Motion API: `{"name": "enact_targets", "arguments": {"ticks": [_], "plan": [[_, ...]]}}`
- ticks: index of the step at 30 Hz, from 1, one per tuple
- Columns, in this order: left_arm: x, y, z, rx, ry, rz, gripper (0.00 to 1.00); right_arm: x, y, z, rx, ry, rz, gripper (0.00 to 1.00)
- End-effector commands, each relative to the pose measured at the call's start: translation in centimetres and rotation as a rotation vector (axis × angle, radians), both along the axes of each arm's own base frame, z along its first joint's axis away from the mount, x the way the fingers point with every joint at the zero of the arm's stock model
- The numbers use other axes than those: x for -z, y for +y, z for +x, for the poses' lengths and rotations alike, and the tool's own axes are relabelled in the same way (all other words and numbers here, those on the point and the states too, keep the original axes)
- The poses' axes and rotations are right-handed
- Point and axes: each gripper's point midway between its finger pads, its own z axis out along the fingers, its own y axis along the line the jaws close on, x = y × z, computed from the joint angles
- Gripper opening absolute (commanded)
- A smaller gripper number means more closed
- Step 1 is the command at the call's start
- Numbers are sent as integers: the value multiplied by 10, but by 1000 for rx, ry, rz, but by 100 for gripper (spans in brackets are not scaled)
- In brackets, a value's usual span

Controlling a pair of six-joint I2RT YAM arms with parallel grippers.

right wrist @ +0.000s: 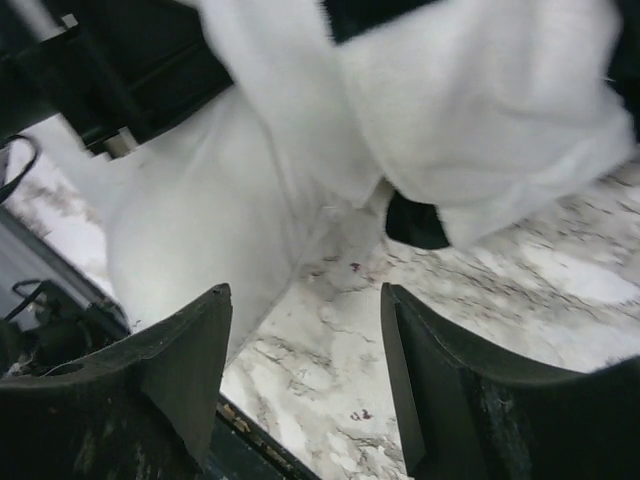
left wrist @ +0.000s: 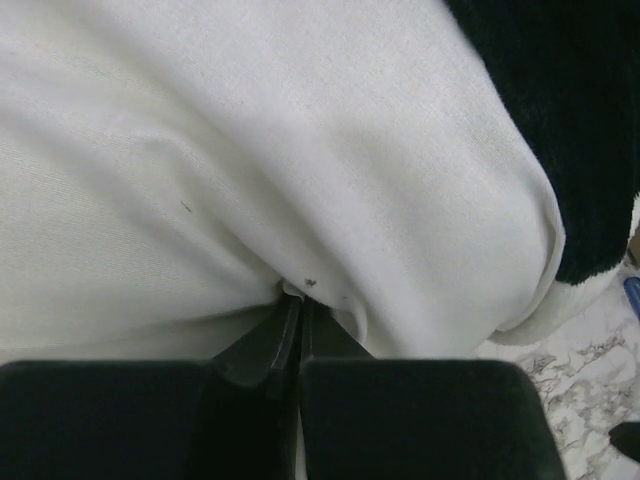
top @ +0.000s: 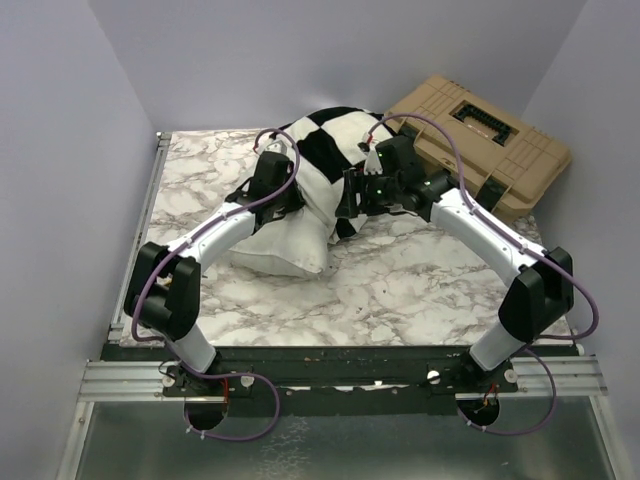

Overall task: Put the pillow into the pillowcase
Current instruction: Stuff the pillow into the pillowcase.

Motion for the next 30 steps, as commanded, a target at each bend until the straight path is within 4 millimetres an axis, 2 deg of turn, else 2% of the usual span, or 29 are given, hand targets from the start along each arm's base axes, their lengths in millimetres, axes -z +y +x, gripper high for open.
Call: {"name": "enact_targets", "arguments": {"ticks": [1,4,7,16,17,18,19,20,21,24,26,28,30], "plan": [[-26,3,7,-7,-111,-31,0,17,-45,14,234,-39,-151,66],[-26,4,3,-6,-107,-31,0,43,-51,17,241,-27,-206,64],[-27,4,0,-1,-105,-34,0,66,-52,30,254,-16,-268,62],[-28,3,-5,-2,-90,-55,0,89,-27,92,242,-119,-302,56],[-29,3,-5,-2,-91,-55,0,95,-25,98,252,-120,-311,54],[-30,3,-5,-2,-92,-55,0,98,-25,104,264,-121,-321,48],[-31,3,-5,-1,-93,-56,0,99,-26,108,274,-120,-337,35],[-32,3,-5,-2,-94,-57,0,98,-27,111,281,-123,-348,14],[-32,3,-4,-5,-94,-61,0,96,-28,113,286,-132,-355,3],[-37,-3,-4,20,-97,-77,0,77,-30,109,266,-159,-352,0],[-43,-5,-2,34,-112,-80,0,53,-26,97,209,-183,-303,0],[-52,-9,1,48,-130,-90,0,26,-7,73,65,-195,-188,0],[-62,-16,5,76,-156,-112,0,-4,17,36,-132,-173,-34,0]]}}
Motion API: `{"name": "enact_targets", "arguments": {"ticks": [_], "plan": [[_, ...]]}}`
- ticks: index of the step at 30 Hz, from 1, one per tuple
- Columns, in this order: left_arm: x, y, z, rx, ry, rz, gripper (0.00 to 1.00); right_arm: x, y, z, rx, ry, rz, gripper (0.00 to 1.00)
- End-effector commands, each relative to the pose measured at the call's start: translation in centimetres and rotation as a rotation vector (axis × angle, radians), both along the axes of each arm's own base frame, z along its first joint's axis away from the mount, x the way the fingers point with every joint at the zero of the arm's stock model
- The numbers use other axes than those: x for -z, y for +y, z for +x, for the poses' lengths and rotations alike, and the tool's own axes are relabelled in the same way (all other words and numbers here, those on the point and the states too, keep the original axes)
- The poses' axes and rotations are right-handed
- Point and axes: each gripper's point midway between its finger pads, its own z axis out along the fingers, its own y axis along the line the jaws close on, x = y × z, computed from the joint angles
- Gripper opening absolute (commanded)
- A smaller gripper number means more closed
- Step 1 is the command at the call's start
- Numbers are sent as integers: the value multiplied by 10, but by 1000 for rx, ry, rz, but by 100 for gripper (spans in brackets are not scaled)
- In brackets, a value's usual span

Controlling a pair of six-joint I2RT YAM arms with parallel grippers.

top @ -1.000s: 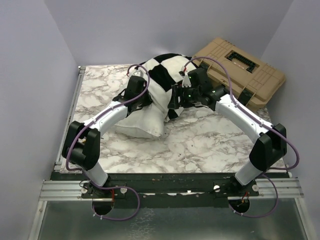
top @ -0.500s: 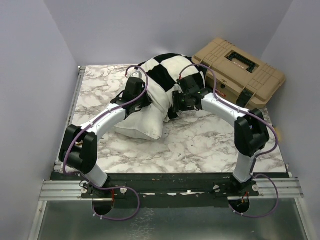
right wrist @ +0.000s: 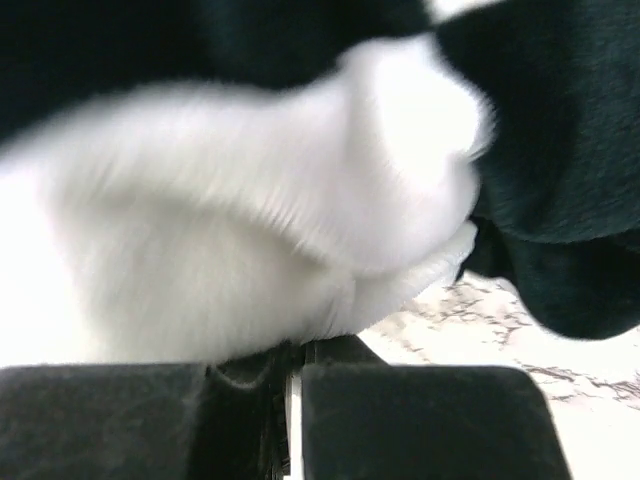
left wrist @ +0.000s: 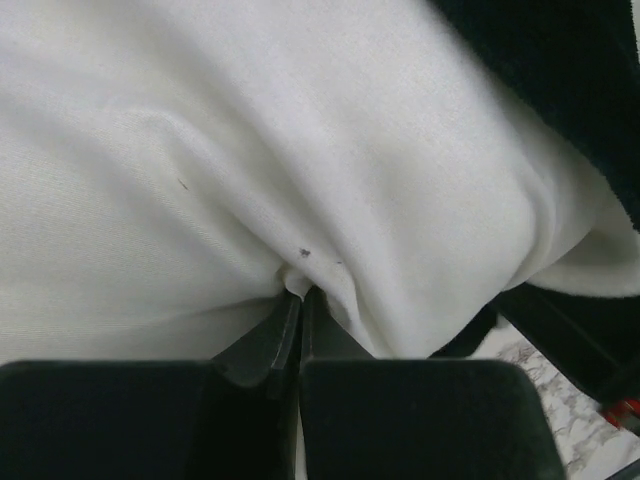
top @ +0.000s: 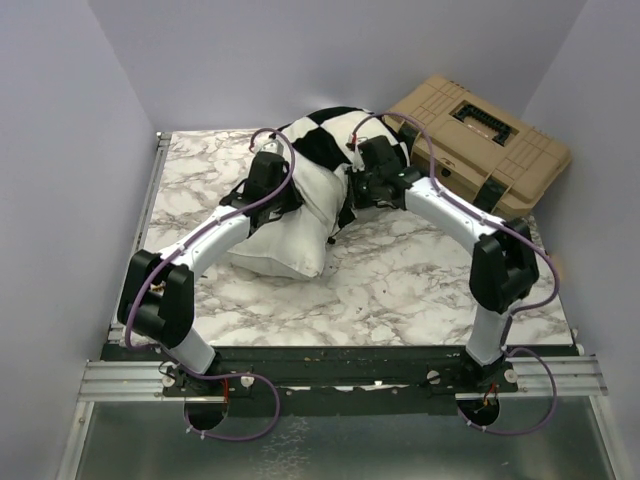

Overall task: Put the pillow into the pillowcase
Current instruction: Stuff the pillow into the pillowcase.

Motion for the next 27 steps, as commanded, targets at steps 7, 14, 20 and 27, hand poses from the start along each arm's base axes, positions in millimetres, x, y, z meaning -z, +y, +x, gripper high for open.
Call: {"name": "enact_targets", "arguments": {"ticks": [7,14,20,27], "plan": [[-102,-57,29,148,-279,-238,0,-135,85,-159,-721,324,701,0],[-74,-93,18,215,-258,-183,0,-154,86,-180,-784,395,798,0],[-21,-90,18,178,-171,-147,0,-208,79,-204,-907,432,881,0],[-41,-103,44,161,-249,-190,0,-234,75,-250,-993,498,912,0]]}}
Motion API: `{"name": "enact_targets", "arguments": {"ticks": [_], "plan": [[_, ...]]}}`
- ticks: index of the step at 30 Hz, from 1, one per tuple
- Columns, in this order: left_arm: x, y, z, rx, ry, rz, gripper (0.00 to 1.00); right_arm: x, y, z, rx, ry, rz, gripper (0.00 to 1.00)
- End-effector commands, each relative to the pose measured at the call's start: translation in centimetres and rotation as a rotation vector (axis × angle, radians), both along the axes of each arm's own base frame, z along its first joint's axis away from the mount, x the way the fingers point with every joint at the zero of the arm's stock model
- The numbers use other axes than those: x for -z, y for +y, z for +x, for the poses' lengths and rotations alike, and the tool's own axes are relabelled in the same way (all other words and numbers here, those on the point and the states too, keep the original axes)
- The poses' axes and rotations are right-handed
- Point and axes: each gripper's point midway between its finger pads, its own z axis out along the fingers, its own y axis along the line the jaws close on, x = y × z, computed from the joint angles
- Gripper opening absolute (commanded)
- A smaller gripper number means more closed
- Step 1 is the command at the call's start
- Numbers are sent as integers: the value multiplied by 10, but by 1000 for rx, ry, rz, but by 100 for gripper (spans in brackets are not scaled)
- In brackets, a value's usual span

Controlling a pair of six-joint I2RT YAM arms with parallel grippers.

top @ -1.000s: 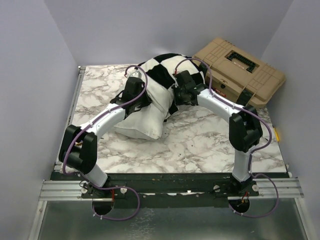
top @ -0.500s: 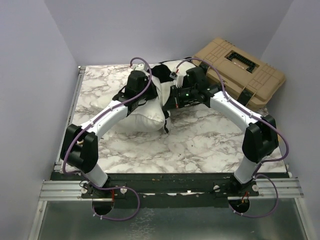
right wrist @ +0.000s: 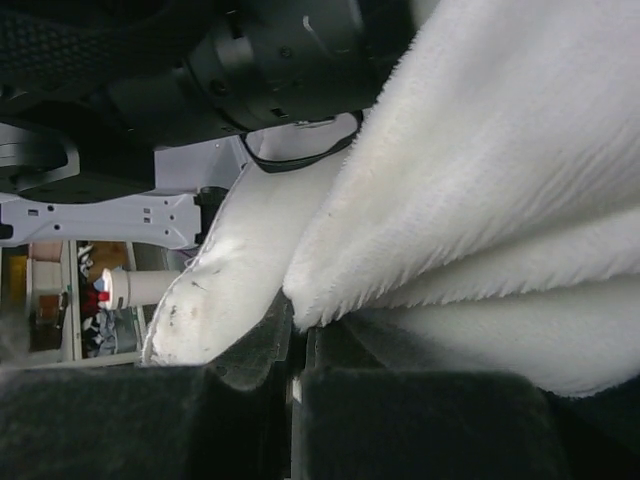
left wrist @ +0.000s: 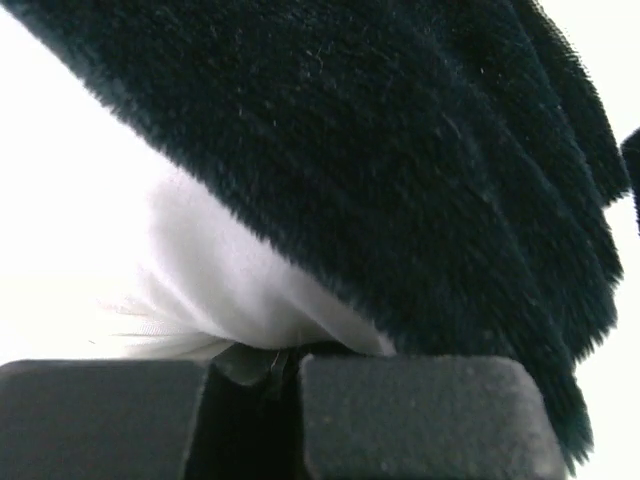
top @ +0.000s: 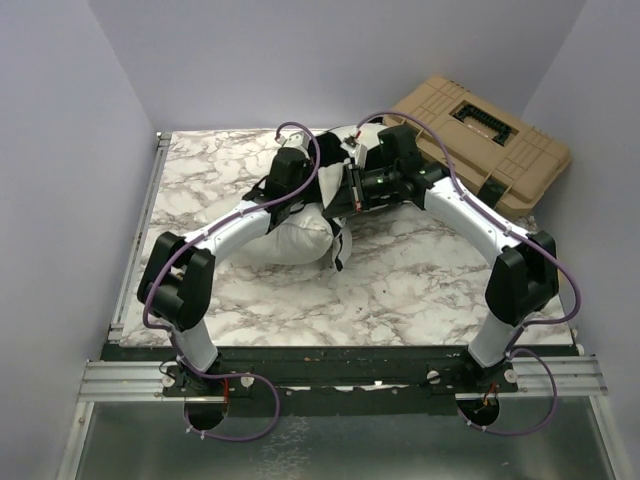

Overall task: Put the pillow into the pillowcase
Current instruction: Stuff the pillow into the pillowcase.

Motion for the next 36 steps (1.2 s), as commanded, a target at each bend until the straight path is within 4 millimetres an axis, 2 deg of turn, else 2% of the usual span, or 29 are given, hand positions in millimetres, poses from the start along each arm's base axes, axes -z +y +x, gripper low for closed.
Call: {"name": "enact_targets", "arguments": {"ticks": [1,2,5,7,9,11,13,15,16,18,21,24,26,29,32,36], "plan": [[-32,-37,24,26,-124,-129,0,-102,4,-133,-455,77,256,0],[-44,-38,28,28,-146,-152,0,-91,4,-137,-440,88,221,0],[-88,-36,34,20,-247,-207,0,-35,-9,-139,-345,101,22,0],[-113,-26,33,-3,-319,-237,0,6,-25,-135,-262,99,-150,0],[-129,-14,27,-25,-377,-256,0,37,-39,-132,-191,86,-270,0],[-129,-9,17,-18,-393,-260,0,54,-45,-131,-159,81,-303,0],[-112,-9,3,16,-365,-271,0,68,-50,-130,-135,94,-338,1],[-86,-9,-11,33,-305,-277,0,76,-54,-123,-91,83,-391,8],[-71,-9,-19,39,-279,-273,0,75,-54,-117,-71,61,-404,13],[-42,-8,-34,37,-233,-249,0,64,-55,-101,-3,2,-427,32],[-4,-4,-50,36,-177,-218,0,32,-53,-74,106,-114,-417,61],[16,0,-60,37,-144,-205,0,-1,-55,-45,238,-229,-406,75],[22,2,-63,40,-143,-201,0,-14,-59,-26,322,-293,-423,78],[22,4,-65,37,-153,-199,0,-16,-64,4,413,-353,-488,78],[17,5,-65,34,-164,-206,0,-2,-62,29,448,-384,-561,71],[12,5,-65,34,-172,-211,0,24,-63,47,435,-392,-666,61]]}}
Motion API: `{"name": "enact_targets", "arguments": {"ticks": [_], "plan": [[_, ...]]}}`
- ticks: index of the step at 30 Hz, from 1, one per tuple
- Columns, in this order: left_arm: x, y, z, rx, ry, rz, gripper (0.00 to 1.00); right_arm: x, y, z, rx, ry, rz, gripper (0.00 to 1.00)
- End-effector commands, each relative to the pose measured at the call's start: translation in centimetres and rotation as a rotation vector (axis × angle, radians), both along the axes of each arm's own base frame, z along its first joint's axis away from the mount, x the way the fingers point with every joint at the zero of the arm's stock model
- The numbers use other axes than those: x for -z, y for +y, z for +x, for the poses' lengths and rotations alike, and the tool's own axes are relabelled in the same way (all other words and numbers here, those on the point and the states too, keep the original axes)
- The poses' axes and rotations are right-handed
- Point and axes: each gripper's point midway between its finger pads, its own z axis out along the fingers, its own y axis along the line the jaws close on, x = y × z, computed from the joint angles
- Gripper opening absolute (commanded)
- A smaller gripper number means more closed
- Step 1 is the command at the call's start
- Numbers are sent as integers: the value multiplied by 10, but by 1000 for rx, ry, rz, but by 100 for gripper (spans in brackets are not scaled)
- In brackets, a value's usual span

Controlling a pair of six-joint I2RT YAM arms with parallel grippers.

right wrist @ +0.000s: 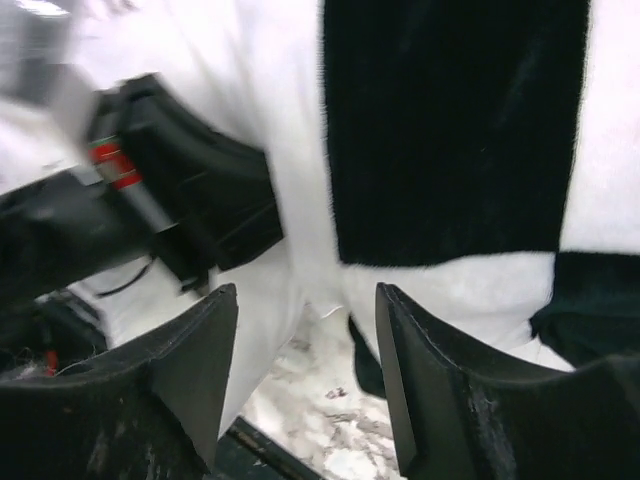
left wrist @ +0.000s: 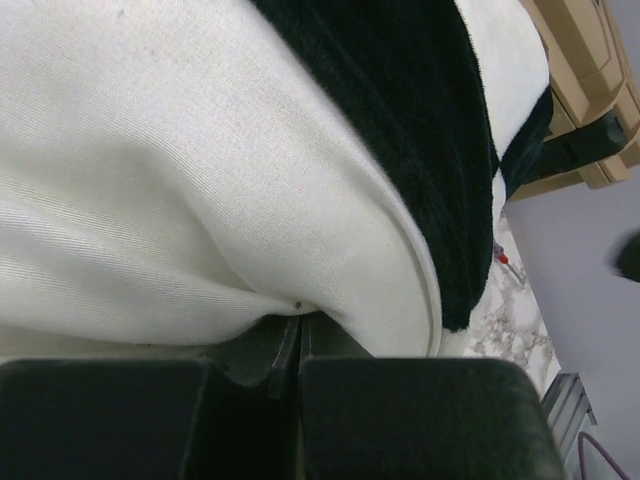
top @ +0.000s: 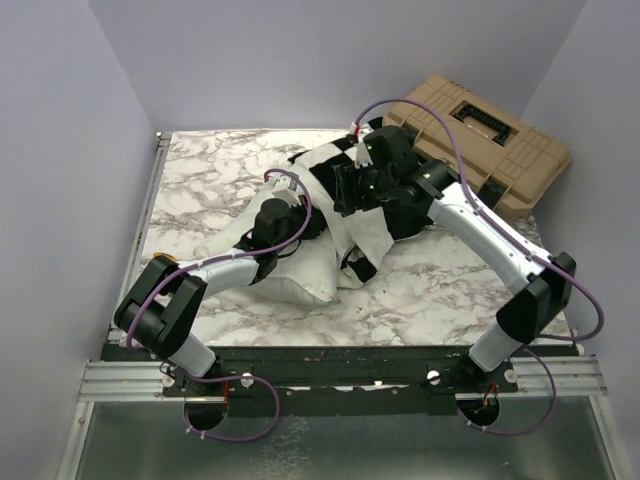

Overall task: Put the pillow into the pillowcase
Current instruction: Stuff the pillow into the pillowcase.

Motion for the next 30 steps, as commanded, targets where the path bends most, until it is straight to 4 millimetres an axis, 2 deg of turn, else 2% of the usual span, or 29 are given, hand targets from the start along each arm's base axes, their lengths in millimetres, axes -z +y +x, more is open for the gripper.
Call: {"name": "enact_targets", "arguments": {"ticks": [1,6,8,11,13,15,17,20,23,26,28,30], "plan": [[-14,6,4,-31,-48,-22,0,44,-13,28,67,5,-179,61],[-18,7,5,-39,-60,-21,0,75,-22,23,66,51,-250,65],[-20,8,6,-46,-67,-20,0,85,-29,20,83,64,-280,60],[-21,8,7,-45,-77,-13,0,89,-37,18,114,66,-300,43],[-22,8,8,-45,-80,-11,0,91,-40,16,124,70,-304,27],[-23,7,10,-46,-81,-11,0,90,-37,15,114,68,-289,11],[-25,4,11,-41,-85,-13,0,86,-33,15,102,67,-268,2],[-32,1,14,-34,-96,-23,0,66,-17,7,39,79,-183,0],[-49,-3,19,-27,-130,-40,0,22,20,-19,-180,75,27,0],[-69,-4,24,-32,-175,-53,0,-26,44,-50,-362,87,216,0],[-81,-5,27,-40,-203,-61,0,-44,54,-68,-448,136,305,0],[-92,-6,30,-43,-222,-73,0,-49,64,-87,-550,231,379,0]]}}
